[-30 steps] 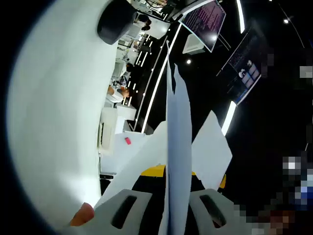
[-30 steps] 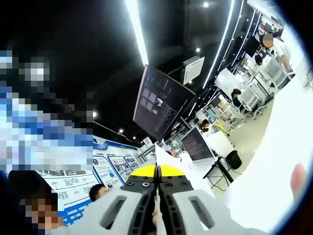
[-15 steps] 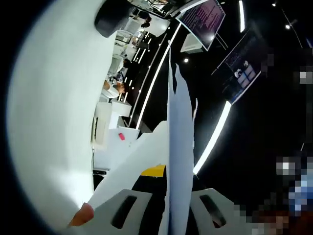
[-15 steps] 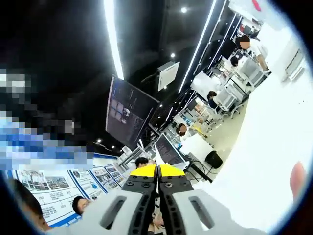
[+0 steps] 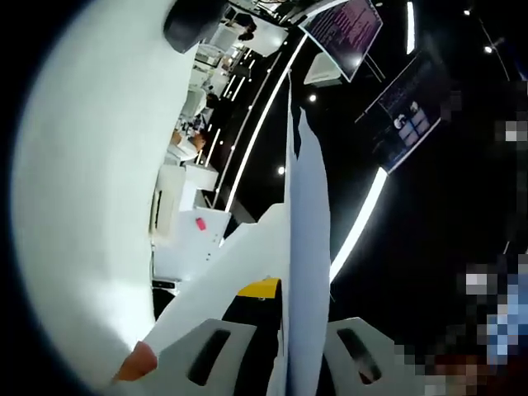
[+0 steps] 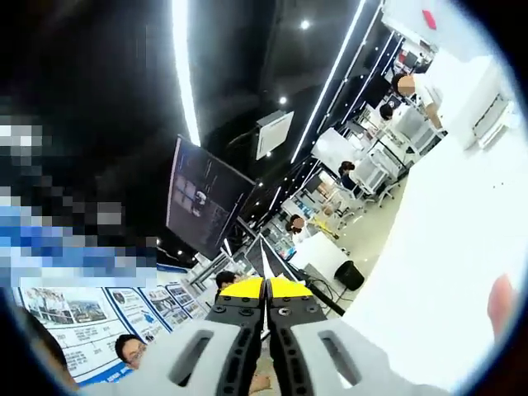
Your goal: Organize the stack of printing papers by aligning and flattening the scattered papers on the table
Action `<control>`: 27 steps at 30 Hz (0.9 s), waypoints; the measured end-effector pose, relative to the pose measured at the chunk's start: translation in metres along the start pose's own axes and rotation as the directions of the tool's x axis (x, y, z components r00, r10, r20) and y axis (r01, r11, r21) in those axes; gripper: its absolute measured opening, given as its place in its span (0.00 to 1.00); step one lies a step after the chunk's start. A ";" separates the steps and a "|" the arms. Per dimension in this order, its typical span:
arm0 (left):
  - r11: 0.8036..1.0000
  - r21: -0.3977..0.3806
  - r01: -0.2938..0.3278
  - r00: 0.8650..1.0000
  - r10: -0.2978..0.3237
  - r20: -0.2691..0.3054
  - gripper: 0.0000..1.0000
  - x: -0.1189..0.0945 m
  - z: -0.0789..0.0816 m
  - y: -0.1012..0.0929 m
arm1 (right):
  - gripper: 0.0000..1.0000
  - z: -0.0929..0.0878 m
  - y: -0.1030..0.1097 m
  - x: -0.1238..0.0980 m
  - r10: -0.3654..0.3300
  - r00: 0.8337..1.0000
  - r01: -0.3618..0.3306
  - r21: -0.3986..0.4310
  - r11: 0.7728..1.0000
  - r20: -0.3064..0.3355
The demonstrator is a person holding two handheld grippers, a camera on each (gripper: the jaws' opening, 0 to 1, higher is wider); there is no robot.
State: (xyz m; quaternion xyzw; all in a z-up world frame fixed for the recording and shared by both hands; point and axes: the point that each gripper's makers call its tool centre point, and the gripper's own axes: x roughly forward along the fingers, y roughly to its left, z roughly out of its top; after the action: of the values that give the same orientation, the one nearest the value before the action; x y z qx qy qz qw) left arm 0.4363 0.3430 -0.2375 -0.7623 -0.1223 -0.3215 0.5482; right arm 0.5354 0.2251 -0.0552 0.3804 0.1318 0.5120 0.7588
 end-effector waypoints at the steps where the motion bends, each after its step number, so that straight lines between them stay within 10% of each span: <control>1: 1.000 0.001 0.004 1.000 -0.004 -0.002 0.06 0.000 0.000 -0.001 | 0.00 0.000 -0.002 -0.001 -0.006 1.000 0.006 -0.011 1.000 0.000; 27: 0.996 0.060 0.069 0.997 -0.071 0.041 0.21 0.006 0.010 -0.015 | 0.00 -0.044 -0.018 0.005 -0.025 0.994 0.026 0.008 1.000 -0.108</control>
State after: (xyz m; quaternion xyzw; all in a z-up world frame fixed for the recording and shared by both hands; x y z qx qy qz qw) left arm 0.4368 0.3570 -0.2240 -0.7479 -0.1701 -0.3205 0.5559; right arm 0.5236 0.2452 -0.0964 0.3540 0.1796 0.5214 0.7553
